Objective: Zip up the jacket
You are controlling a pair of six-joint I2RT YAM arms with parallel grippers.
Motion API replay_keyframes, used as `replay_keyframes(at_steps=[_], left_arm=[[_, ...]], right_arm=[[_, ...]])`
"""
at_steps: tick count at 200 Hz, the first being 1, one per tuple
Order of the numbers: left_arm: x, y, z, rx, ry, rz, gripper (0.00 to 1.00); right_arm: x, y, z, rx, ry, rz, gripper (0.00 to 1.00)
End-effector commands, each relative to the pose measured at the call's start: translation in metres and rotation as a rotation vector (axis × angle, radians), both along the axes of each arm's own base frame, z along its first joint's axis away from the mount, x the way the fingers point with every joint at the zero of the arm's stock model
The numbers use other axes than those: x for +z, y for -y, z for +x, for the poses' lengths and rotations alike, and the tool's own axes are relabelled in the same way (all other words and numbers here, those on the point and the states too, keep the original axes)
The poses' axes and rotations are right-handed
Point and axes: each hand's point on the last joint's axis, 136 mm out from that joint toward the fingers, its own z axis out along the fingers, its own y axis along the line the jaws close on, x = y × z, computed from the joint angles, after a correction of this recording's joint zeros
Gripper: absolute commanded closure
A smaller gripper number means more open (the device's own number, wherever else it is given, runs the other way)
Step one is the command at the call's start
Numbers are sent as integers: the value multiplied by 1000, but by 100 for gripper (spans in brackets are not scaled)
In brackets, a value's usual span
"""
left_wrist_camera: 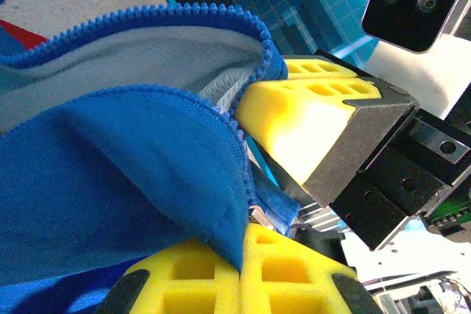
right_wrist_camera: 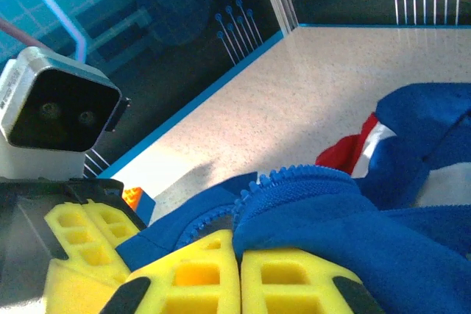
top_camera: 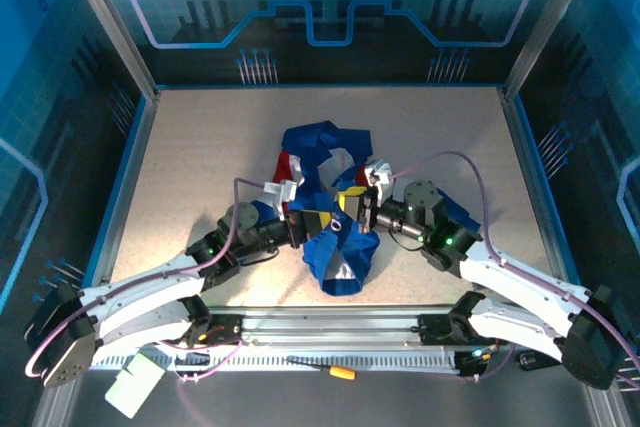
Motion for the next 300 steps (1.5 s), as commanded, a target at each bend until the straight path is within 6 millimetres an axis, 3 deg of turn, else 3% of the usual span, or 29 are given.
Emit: replay_keyframes(at_steps=[1, 38, 74, 113, 134, 163, 184, 219, 251, 300], left_arm=[[-19, 7, -2, -23, -93, 3, 100], [-37, 15, 5, -9, -178, -3, 100], [-47, 16, 8, 3, -203, 20, 100], [-52, 16, 9, 6, -211, 33, 100], [-55, 16, 9, 7, -214, 39, 100], [-57, 15, 9, 7, -213, 61, 100], [-57, 15, 9, 6, -207, 66, 100], [-57, 16, 7, -3, -214, 72, 100], [-54, 14, 4, -15, -216, 83, 100], [-50, 9, 0, -23, -232, 81, 100]], right_arm=[[9, 13, 20, -105, -44, 25, 90], [-7, 21, 19, -141, -150, 7, 84], [-7, 29, 17, -160, -199, -21, 71], [-1, 41, 9, -168, -233, -36, 66], [-3, 48, -3, -145, -231, -84, 65], [-32, 58, -27, -100, -302, -180, 68], [-42, 57, -43, -50, -332, -146, 69], [-49, 57, -60, 31, -95, -265, 68], [-50, 46, -60, 98, 176, -387, 65], [-73, 31, -61, 146, 323, -496, 60]])
